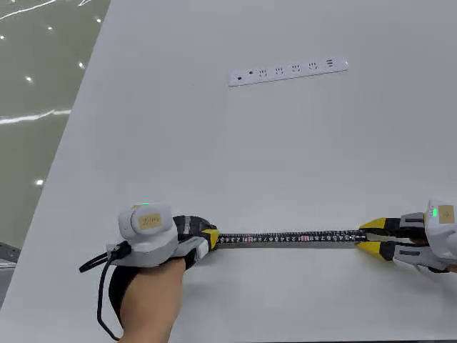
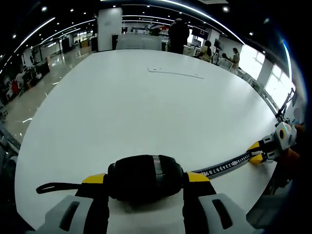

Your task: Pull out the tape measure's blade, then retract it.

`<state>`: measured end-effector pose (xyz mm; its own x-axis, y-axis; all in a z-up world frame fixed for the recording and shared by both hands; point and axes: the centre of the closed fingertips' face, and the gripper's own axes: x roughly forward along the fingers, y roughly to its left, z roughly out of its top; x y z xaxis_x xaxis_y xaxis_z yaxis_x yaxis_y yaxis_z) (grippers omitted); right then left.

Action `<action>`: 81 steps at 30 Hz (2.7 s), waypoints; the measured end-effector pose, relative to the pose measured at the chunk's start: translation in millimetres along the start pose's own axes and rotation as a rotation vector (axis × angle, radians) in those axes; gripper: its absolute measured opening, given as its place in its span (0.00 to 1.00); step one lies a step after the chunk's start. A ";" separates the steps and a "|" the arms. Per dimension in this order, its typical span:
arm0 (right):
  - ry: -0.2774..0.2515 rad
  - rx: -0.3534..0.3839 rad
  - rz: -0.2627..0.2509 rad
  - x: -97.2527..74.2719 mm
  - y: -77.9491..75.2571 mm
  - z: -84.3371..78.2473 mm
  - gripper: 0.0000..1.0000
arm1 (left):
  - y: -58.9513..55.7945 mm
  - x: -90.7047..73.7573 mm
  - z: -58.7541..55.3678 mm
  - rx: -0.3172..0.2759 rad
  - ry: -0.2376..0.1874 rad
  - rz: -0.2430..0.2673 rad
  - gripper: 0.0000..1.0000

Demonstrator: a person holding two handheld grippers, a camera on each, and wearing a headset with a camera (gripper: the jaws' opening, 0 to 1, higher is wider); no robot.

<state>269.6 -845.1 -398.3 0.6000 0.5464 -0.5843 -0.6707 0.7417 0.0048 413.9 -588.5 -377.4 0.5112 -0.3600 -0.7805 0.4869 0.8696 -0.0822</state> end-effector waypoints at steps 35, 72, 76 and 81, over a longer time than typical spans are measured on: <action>-0.073 -0.023 0.122 55.6 22.9 44.2 0.13 | 0.2 0.0 -1.8 0.001 0.030 -0.003 0.57; -0.140 -0.008 0.215 113.7 50.8 86.5 0.13 | 0.5 -0.2 -1.4 -0.011 0.032 -0.009 0.57; -0.145 -0.005 0.221 118.3 51.1 88.8 0.12 | 0.4 -0.2 -1.2 -0.015 0.032 -0.007 0.57; -0.147 0.002 0.233 123.9 53.8 91.8 0.12 | 0.0 -0.3 -1.0 -0.018 0.030 -0.009 0.57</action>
<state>347.8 -701.8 -395.9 0.4868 0.7527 -0.4433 -0.7972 0.5902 0.1268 413.1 -588.0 -377.8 0.4854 -0.3576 -0.7978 0.4786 0.8723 -0.0998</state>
